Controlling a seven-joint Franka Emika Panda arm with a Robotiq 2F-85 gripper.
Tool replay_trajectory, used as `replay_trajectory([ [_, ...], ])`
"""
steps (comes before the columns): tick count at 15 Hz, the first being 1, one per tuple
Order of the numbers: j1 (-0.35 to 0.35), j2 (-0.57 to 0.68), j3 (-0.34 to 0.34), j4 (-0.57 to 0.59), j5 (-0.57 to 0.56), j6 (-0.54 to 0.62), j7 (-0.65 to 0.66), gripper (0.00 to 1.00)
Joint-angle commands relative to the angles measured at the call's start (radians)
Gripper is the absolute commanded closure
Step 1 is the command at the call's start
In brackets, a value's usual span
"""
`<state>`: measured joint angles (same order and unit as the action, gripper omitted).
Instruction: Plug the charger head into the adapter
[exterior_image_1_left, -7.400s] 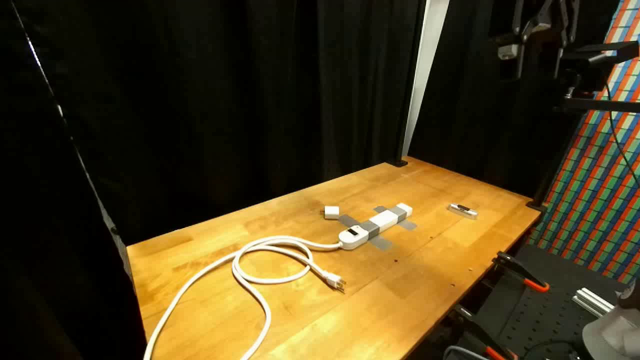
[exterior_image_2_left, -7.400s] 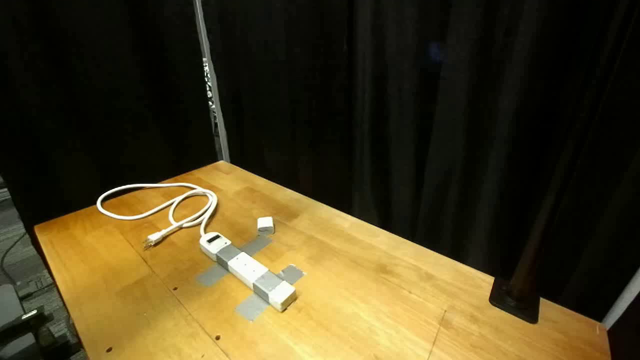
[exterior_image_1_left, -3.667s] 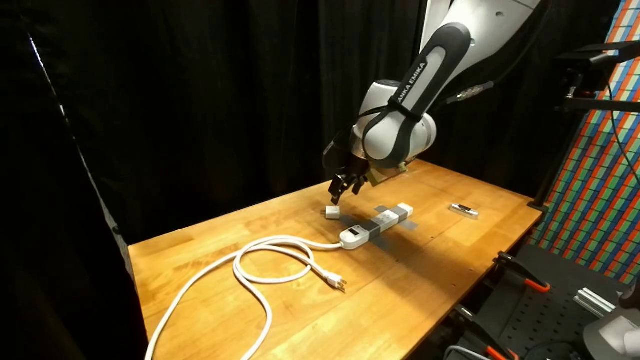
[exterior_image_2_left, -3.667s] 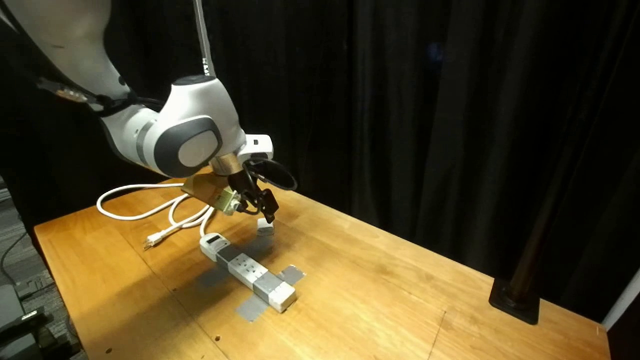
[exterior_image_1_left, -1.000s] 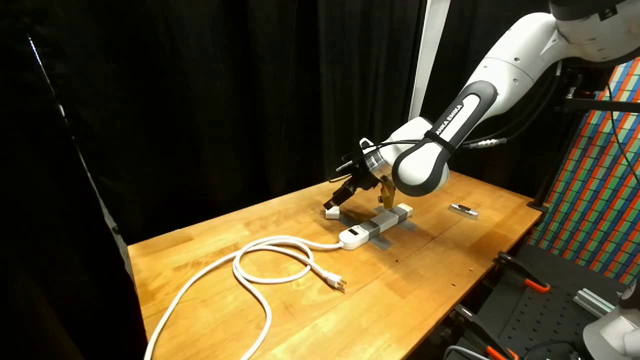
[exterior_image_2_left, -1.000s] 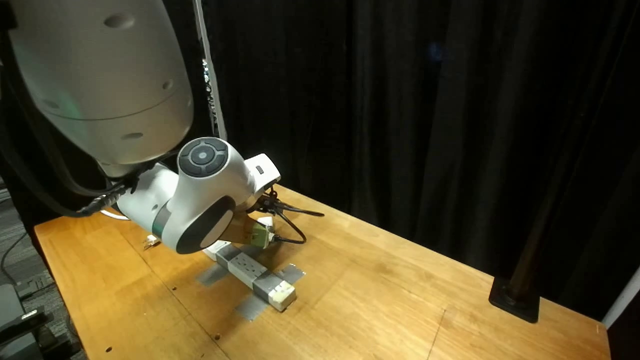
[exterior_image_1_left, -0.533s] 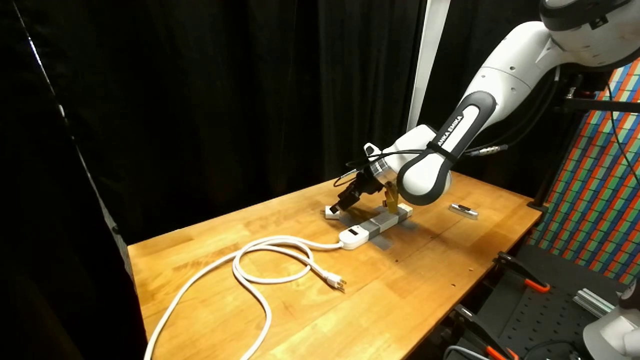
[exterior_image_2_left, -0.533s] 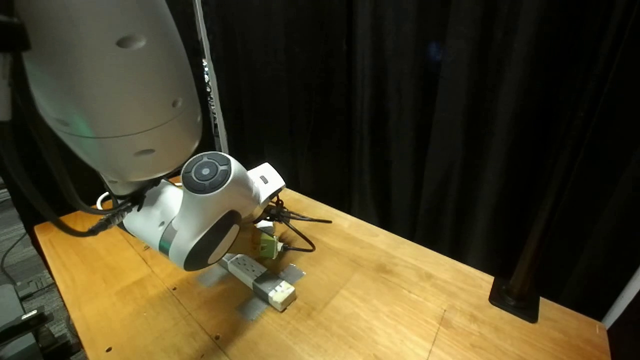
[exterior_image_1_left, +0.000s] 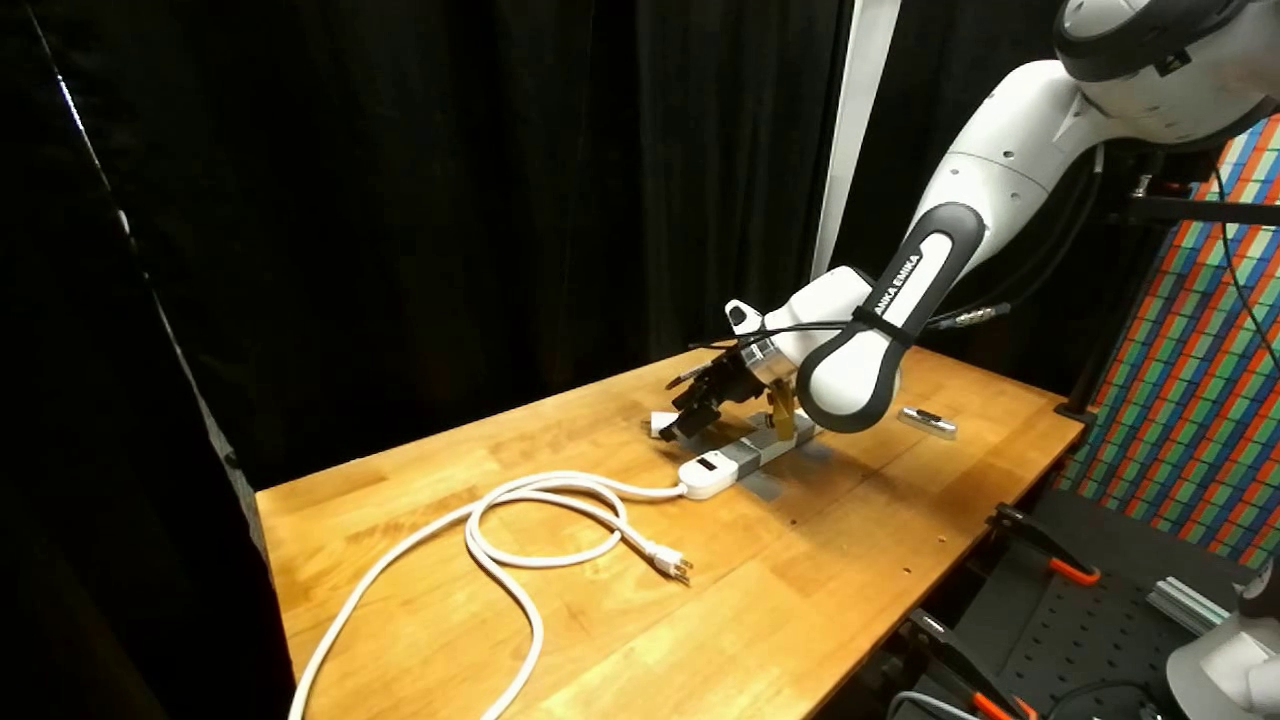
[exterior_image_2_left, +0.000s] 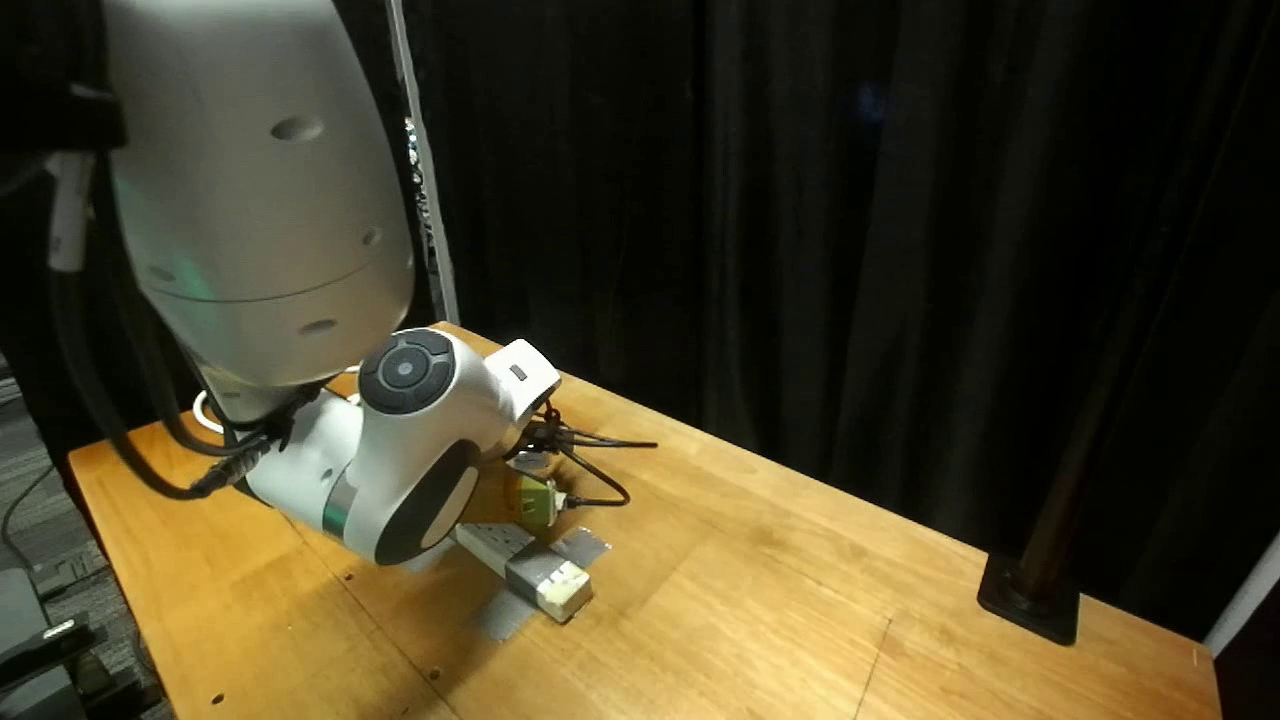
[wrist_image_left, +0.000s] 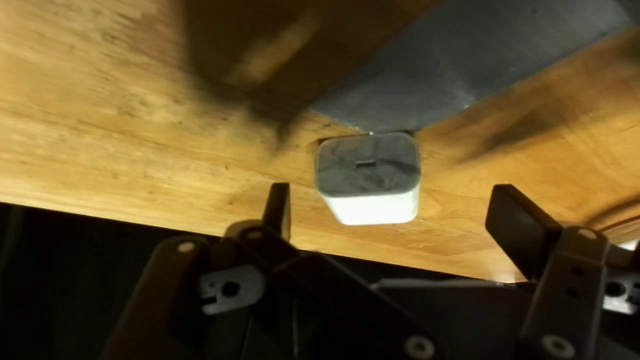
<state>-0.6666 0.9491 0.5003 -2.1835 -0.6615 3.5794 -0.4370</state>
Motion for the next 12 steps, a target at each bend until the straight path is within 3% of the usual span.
replay_trajectory([
  [1,0.046,0.021,-0.038,0.036,-0.020,0.062,-0.012,0.34],
  [6,0.076,0.020,-0.066,0.057,-0.018,0.061,-0.018,0.74],
  [7,0.082,0.015,-0.073,0.058,-0.013,0.060,-0.021,0.77],
  [8,0.150,-0.010,-0.149,0.080,-0.074,0.079,0.076,0.77],
  [12,0.248,-0.104,-0.251,0.118,-0.016,-0.011,0.178,0.77],
])
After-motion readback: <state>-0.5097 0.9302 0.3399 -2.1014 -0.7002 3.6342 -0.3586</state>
